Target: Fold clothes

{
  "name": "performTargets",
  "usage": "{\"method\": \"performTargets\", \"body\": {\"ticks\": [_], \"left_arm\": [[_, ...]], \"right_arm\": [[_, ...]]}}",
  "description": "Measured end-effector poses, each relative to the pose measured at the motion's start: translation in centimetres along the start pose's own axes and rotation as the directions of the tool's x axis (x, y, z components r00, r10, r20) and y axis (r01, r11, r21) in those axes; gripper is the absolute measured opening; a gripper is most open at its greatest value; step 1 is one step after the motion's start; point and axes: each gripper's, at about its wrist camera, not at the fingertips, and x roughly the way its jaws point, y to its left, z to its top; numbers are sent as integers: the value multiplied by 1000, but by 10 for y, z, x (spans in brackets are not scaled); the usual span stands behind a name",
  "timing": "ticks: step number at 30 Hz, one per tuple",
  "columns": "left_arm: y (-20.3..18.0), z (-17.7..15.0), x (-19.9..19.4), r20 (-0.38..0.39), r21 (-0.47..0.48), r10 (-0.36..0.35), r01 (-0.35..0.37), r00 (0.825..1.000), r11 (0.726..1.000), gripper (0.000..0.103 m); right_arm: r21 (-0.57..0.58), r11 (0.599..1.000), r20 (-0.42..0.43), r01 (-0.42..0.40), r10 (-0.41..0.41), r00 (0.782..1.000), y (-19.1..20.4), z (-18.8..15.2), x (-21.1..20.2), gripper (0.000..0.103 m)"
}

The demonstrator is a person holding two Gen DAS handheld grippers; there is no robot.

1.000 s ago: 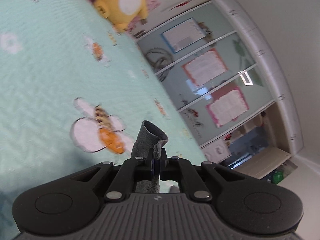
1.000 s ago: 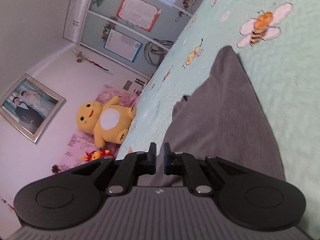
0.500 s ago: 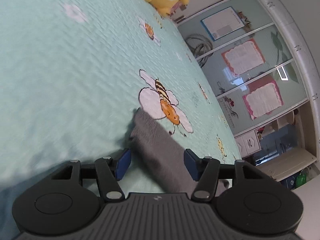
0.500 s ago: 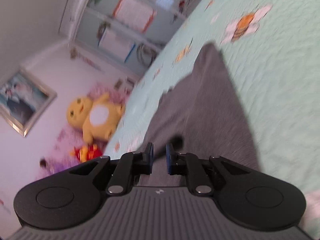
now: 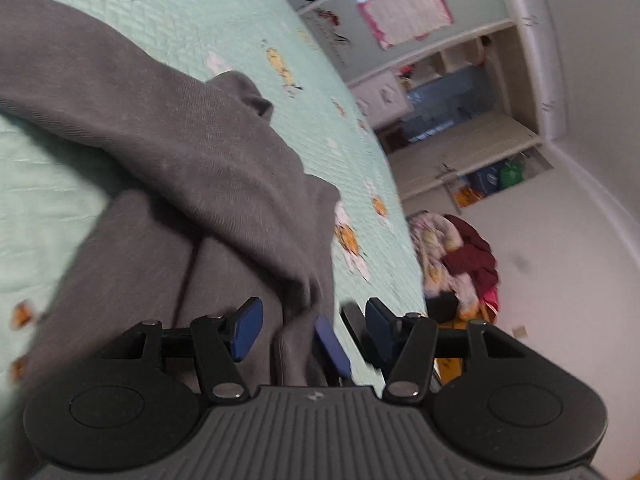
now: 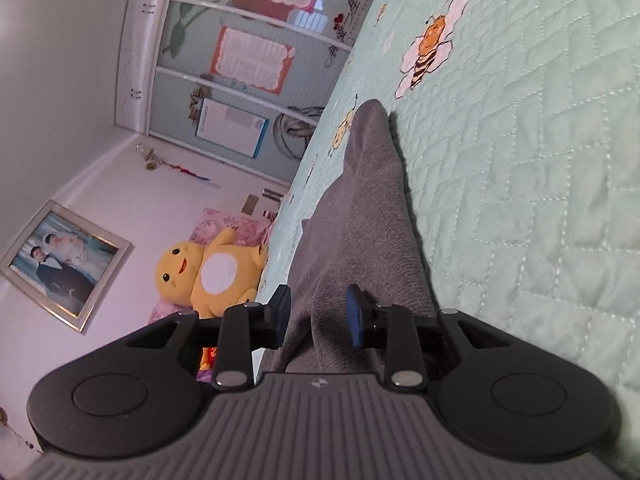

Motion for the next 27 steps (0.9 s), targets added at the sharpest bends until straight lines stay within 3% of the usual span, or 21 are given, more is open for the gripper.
{"method": "performTargets", "body": {"ticks": [5,6,7,8,11,16,22,24,25,26,27], "left_arm": [[-8,16,31,14,4,42,-42,999,999,59],[-11,18,37,20,23,52,-52,998,998,51],[-14,18,41,30,49,79,-81,996,996,21],[-16,18,43,40,75,114,-117,993,990,3],[-23,22,41,80,186,153,-165,985,969,4],[-27,23,49,85,285,198,-214,977,934,5],[-14,20,58,85,298,168,-186,982,936,9],[-13,22,60,79,302,161,-178,984,937,10],[-13,22,61,76,303,158,-174,984,937,10],[-14,23,63,75,306,158,-174,985,936,10],[-14,23,64,74,308,161,-177,984,935,10]], "right_arm": [[3,1000,-17,-7,7,1000,1,0,-2,31],[-1,1000,-20,-2,2,1000,1,-1,-2,31],[-27,999,-31,20,-21,999,4,-1,-2,31],[-52,998,-41,41,-43,998,7,-2,-2,31],[-130,986,-68,103,-112,991,16,-3,0,28],[-261,945,-100,197,-229,968,31,-6,2,0],[-377,889,-78,259,-309,948,45,-10,2,1],[-381,897,-27,223,-251,968,55,-11,-6,14],[-378,906,-6,192,-209,978,58,-12,-10,15],[-367,917,-11,154,-169,985,58,-13,-10,14],[-364,920,-42,144,-171,984,53,-14,-3,21]]}}
